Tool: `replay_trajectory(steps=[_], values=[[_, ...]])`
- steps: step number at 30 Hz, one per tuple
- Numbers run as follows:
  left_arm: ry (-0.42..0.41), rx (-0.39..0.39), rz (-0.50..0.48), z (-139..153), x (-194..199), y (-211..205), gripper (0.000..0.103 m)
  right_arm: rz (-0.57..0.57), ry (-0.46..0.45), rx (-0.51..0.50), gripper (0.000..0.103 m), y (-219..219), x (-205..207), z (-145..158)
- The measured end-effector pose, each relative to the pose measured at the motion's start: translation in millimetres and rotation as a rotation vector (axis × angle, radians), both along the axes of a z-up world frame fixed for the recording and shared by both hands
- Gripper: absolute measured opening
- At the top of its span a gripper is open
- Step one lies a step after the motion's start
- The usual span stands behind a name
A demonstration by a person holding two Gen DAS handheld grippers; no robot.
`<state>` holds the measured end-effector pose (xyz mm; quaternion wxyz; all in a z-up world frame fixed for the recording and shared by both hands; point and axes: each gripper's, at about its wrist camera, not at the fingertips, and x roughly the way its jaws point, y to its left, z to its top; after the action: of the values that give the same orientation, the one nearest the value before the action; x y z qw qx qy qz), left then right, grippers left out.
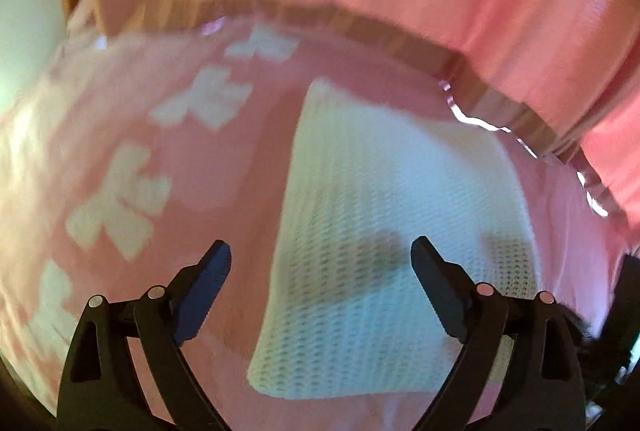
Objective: Fold small clothes
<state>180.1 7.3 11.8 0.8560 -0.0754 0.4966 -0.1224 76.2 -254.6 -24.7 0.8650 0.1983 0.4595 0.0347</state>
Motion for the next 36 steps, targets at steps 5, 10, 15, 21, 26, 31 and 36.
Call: replay_trajectory(steps=[5,10,15,21,26,31,36], values=[[0.215,-0.208,-0.016,-34,6,9,0.057,0.028,-0.010,0.118,0.031,-3,4,-7],[0.147,-0.192,-0.082,-12,-6,-3,0.047,0.040,-0.147,0.031,0.035,-5,-13,46],[0.099,-0.040,-0.102,-11,-16,-23,0.056,-0.074,0.033,0.056,0.052,-21,-18,-9],[-0.199,-0.061,-0.072,53,-41,-19,0.063,0.020,-0.259,-0.146,0.005,19,-30,80],[-0.125,0.125,-0.094,20,-5,-59,0.064,0.071,-0.100,-0.289,0.000,24,17,30],[-0.105,0.178,-0.095,10,-4,-68,0.065,0.021,-0.121,-0.192,0.000,6,6,41],[-0.114,0.221,-0.095,5,-7,-73,0.067,0.041,-0.030,-0.283,0.000,16,9,8]])
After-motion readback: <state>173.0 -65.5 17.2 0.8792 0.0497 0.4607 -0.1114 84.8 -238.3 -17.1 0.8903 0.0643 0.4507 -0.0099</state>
